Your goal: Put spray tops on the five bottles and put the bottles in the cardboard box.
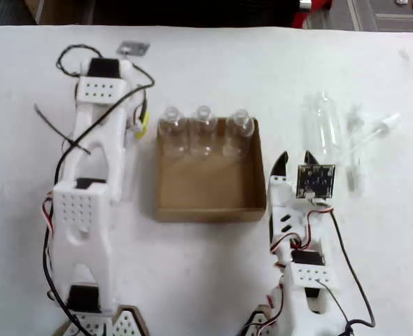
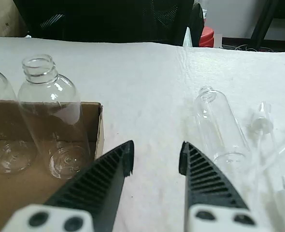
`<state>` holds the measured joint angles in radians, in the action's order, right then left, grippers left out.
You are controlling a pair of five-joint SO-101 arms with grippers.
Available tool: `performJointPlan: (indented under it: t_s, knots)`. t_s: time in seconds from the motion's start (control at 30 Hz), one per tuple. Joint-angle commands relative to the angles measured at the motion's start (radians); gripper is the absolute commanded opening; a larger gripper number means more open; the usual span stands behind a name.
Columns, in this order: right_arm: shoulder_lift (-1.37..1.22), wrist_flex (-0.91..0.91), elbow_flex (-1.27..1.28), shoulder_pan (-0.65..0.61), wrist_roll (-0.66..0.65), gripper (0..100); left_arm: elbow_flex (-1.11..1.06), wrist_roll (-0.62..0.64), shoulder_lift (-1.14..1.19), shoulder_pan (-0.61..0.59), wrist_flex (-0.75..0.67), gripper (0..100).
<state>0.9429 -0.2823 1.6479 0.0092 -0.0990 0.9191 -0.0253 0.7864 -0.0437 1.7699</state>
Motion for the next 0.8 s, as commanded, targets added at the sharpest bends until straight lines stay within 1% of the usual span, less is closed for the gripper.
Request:
performJointPlan:
  t_s: [0.0, 0.13, 0.23, 0.53, 0.63, 0.77]
  knots:
    - [-0.010, 0.002, -0.018, -0.012, -0.014, 14.4, -0.048, -0.006, -0.191, 0.033, 0.018, 6]
    - [-0.010, 0.002, -0.018, -0.012, -0.014, 14.4, -0.173, -0.006, -0.371, 0.056, 0.017, 6]
    - [-0.010, 0.002, -0.018, -0.012, -0.014, 14.4, -0.227, -0.006, -0.498, 0.065, 0.017, 5]
    - [-0.010, 0.002, -0.018, -0.010, -0.014, 14.4, -0.255, -0.005, -0.851, 0.073, 0.017, 5]
    - [-0.010, 0.002, -0.018, -0.010, -0.014, 14.4, -0.256, -0.005, -0.975, 0.127, 0.018, 5]
    - [-0.010, 0.002, -0.018, -0.010, -0.014, 14.4, -0.334, -0.005, -1.144, 0.248, 0.014, 5]
